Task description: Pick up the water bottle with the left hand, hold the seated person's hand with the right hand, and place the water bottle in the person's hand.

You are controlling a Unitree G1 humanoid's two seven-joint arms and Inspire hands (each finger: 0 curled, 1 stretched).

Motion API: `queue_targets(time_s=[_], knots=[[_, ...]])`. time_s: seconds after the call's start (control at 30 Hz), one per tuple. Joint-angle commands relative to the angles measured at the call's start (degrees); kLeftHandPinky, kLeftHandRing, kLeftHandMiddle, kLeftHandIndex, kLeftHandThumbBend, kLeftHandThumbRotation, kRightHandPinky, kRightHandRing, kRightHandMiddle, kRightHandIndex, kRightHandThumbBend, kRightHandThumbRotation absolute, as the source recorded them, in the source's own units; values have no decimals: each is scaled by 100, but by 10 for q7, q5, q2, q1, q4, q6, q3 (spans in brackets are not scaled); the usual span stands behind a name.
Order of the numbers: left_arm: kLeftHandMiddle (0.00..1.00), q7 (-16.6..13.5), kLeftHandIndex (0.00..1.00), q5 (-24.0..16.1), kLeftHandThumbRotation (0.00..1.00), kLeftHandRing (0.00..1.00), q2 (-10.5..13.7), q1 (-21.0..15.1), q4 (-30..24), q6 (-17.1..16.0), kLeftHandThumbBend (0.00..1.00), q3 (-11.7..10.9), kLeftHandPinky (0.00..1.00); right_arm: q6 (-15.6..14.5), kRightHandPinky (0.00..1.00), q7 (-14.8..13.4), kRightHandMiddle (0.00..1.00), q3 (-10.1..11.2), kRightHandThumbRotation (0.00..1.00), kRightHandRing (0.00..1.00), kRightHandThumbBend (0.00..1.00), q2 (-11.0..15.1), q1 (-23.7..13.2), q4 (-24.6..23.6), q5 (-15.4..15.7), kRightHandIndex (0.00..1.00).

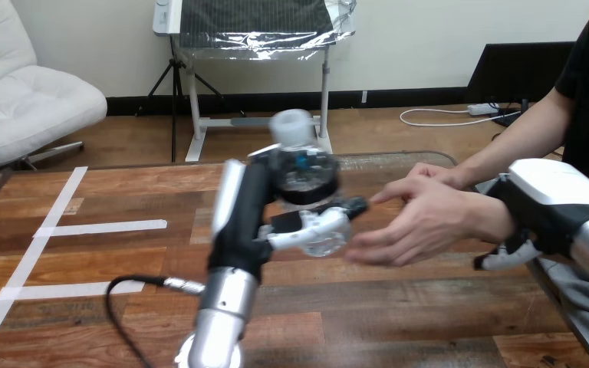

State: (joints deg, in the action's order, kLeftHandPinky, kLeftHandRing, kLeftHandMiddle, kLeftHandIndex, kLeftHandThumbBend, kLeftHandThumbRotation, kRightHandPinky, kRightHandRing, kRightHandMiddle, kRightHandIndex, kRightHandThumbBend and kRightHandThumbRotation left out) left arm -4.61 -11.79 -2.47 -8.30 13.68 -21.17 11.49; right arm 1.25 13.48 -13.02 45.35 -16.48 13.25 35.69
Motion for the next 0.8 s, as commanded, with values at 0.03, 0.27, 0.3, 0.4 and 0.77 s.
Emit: queue_targets(time_s=[0.03, 0.27, 0.3, 0.4, 0.77], knots=[[44, -7, 48, 3, 0, 43, -38, -68, 9, -7, 66, 10, 43, -8, 15, -3, 30, 24, 0, 22, 75, 13, 2, -35, 7, 35], [43, -15, 48, -2, 0, 42, -50, -85, 16, 2, 67, 28, 43, -13, 14, 1, 29, 29, 0, 21, 75, 15, 11, -65, 13, 34], [43, -16, 48, -2, 0, 42, -50, -86, 17, 3, 66, 30, 42, -13, 14, 1, 29, 30, 0, 21, 75, 15, 12, -68, 13, 34], [43, -20, 48, -3, 0, 42, -54, -92, 21, 6, 66, 36, 42, -10, 13, -2, 29, 34, 0, 20, 75, 15, 16, -76, 10, 34], [43, -34, 48, -2, 0, 41, -66, -108, 27, 13, 65, 54, 40, -14, 13, 4, 28, 42, 0, 20, 76, 16, 26, -109, 5, 33]])
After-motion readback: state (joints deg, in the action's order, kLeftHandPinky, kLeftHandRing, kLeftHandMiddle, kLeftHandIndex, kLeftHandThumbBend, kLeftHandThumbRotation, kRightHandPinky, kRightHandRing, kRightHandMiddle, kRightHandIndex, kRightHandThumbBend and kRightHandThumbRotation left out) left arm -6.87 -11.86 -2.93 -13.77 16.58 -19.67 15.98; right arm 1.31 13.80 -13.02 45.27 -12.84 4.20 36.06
